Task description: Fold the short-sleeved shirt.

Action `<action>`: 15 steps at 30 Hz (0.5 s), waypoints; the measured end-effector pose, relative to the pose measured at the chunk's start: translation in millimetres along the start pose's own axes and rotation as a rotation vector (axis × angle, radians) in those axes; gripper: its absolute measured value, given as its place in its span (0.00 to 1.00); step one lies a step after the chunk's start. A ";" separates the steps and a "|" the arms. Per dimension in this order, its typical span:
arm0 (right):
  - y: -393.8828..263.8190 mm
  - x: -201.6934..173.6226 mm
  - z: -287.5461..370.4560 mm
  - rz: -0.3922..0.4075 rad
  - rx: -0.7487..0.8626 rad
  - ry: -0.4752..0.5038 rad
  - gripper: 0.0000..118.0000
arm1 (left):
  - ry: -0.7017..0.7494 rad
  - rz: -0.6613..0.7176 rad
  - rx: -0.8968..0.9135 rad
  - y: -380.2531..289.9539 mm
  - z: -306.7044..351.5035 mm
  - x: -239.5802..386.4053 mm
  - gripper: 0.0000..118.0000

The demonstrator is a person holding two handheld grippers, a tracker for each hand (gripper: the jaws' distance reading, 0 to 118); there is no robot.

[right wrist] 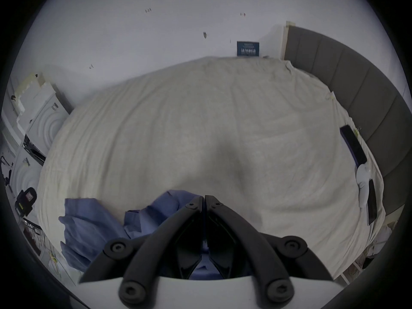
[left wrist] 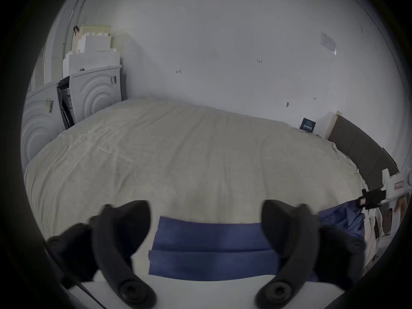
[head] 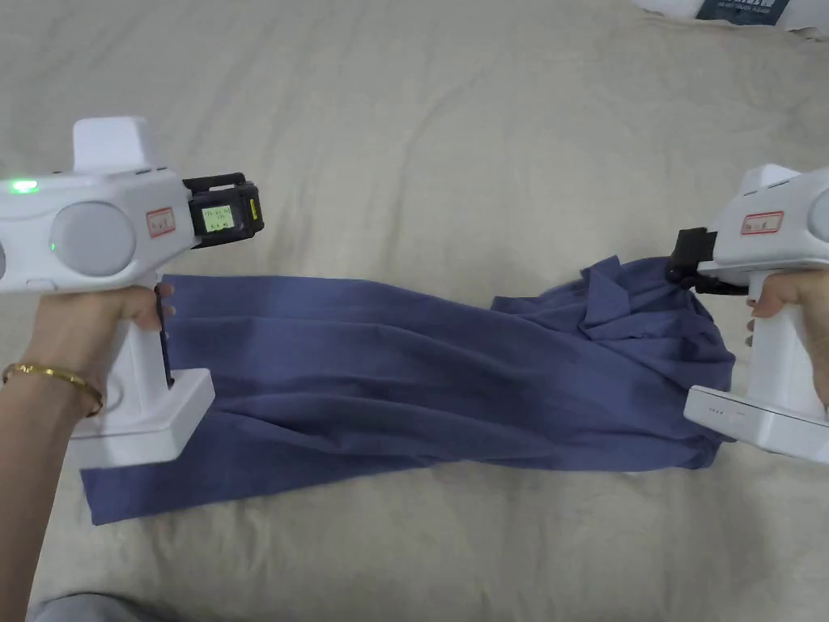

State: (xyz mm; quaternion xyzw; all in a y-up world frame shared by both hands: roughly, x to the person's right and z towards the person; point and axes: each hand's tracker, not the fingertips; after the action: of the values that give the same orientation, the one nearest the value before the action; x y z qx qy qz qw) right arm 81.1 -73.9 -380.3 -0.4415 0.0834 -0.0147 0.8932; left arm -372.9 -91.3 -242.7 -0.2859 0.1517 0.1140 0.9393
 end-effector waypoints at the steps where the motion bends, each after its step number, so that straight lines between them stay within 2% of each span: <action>1: 1.9 -1.0 5.3 0.002 0.005 0.004 0.00 | -0.005 -0.009 -0.029 4.0 -6.7 -3.4 1.00; 10: 4.2 0.2 14.6 -0.004 0.030 0.019 0.00 | 0.127 -0.068 -0.423 4.5 -85.3 -35.1 1.00; 12: 1.8 0.7 12.0 -0.013 0.026 0.014 0.00 | 0.187 -0.079 -0.464 2.4 -99.7 -39.5 1.00; 15: -0.4 4.9 1.3 -0.016 0.015 0.007 0.00 | 0.190 -0.102 -0.483 -1.5 -115.1 -40.8 1.00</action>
State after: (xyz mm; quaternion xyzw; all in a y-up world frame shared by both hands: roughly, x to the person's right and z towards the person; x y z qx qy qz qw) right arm 86.1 -73.6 -379.8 -0.4356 0.0828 -0.0240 0.8960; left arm -435.6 -163.6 -318.7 -0.5186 0.1931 0.0719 0.8298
